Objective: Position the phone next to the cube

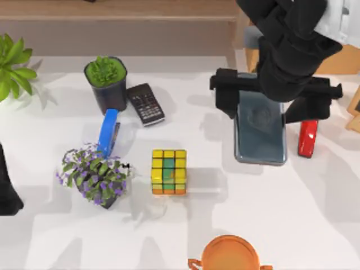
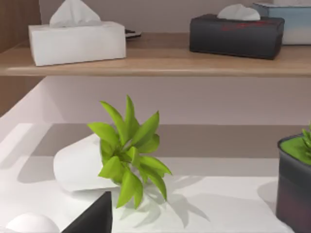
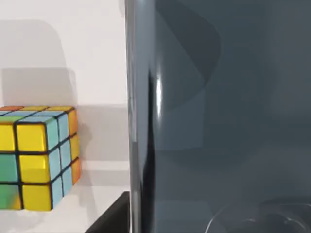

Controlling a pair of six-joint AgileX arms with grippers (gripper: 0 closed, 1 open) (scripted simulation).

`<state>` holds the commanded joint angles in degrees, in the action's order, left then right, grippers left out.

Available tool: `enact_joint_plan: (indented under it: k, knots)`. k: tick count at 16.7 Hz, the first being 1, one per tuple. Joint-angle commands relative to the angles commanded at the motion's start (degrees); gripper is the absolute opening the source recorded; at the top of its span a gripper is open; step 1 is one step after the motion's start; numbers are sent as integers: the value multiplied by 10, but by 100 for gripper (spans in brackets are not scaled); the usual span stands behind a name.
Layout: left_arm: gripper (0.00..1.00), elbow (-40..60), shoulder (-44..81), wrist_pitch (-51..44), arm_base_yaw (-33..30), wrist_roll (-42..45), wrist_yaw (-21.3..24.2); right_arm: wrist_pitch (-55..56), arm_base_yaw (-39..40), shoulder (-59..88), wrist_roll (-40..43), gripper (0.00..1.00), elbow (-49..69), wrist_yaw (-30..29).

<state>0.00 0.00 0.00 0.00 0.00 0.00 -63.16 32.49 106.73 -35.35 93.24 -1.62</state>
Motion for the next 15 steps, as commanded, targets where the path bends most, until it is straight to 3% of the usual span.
enact_joint_plan:
  k: [15]
  knots:
    - [100,0,0,0,0,0,0,97,0,75,16,0,-57,11]
